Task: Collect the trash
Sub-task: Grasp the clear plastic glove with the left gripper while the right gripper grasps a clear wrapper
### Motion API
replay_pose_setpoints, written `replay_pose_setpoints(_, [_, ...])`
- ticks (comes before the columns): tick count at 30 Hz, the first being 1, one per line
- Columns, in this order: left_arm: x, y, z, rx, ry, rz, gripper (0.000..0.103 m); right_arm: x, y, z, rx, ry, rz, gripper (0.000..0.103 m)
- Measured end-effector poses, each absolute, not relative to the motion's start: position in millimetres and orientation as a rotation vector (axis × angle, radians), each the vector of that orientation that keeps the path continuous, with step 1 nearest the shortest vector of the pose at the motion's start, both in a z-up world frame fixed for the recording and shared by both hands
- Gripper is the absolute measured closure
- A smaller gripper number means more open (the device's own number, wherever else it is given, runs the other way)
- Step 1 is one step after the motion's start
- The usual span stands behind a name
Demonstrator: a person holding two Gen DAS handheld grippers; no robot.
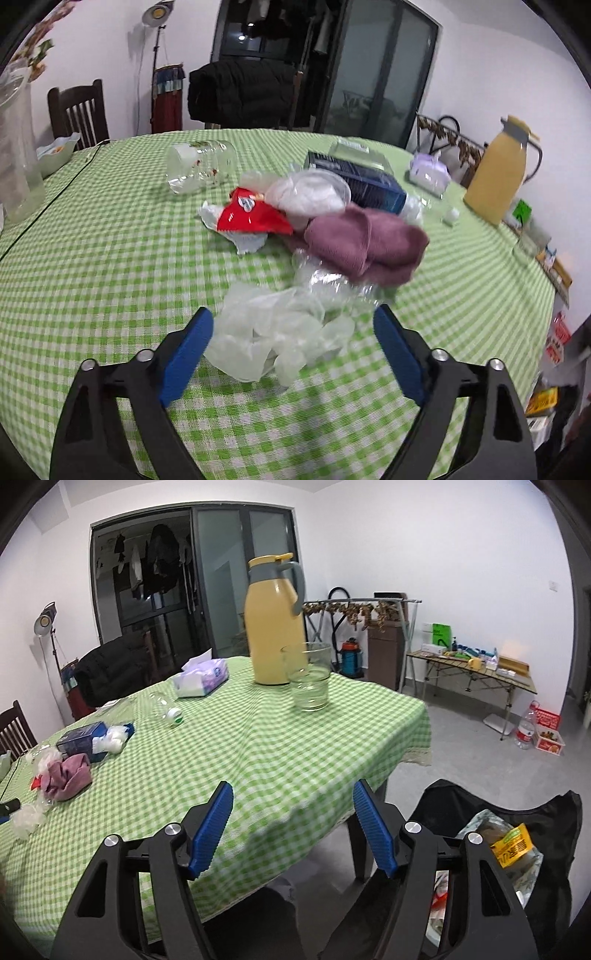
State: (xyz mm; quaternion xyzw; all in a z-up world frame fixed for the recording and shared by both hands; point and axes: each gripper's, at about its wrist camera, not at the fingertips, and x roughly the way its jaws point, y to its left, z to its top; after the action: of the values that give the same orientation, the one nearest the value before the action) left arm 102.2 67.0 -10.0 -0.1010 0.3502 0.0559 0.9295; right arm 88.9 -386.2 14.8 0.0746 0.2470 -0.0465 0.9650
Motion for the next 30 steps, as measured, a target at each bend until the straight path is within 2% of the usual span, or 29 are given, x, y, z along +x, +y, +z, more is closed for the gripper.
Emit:
replay_pose_setpoints(3, [109, 71, -18, -0.231, 0.761, 0.122, 0.024, 89, -382, 15, 0.135, 0.503, -0.079, 0.038])
replay_pose_setpoints(6, [113, 79, -24, -0.261, 0.780, 0.126, 0.034, 88, -383, 13, 0.135, 0.504, -0.077, 0.038])
replay_pose_setpoints(7, [111, 82, -26, -0.271, 0.785, 0.116, 0.042, 88, -384, 12, 0.138, 0.508, -0.079, 0.038])
replay_pose_setpoints(8, [110, 84, -28, -0.281, 0.789, 0.112, 0.061, 89, -385, 11, 0.141, 0.513, -0.079, 0.038])
replay_pose_setpoints(10, [108, 91, -31, -0.308, 0.793, 0.104, 0.085, 90, -387, 8, 0.149, 0.523, -0.077, 0.038])
replay_pose_setpoints(11, [106, 95, -30, -0.325, 0.781, 0.098, 0.091, 90, -386, 7, 0.151, 0.527, -0.073, 0.038])
replay_pose_setpoints(19, [84, 121, -18, -0.524, 0.609, 0.048, 0.097, 98, -339, 17, 0.098, 0.524, 0.072, 0.038])
replay_pose_setpoints(24, [80, 133, -23, -0.607, 0.565, -0.006, 0.097, 113, -281, 21, 0.056, 0.548, 0.209, 0.038])
replay_pose_setpoints(28, [85, 134, -26, -0.613, 0.603, 0.016, 0.097, 128, -213, 20, 0.015, 0.601, 0.388, 0.038])
replay_pose_setpoints(29, [84, 135, -26, -0.615, 0.597, 0.023, 0.097, 131, -199, 20, 0.004, 0.614, 0.425, 0.040])
replay_pose_setpoints(30, [84, 136, -26, -0.618, 0.596, 0.029, 0.097, 135, -183, 19, -0.011, 0.630, 0.461, 0.047])
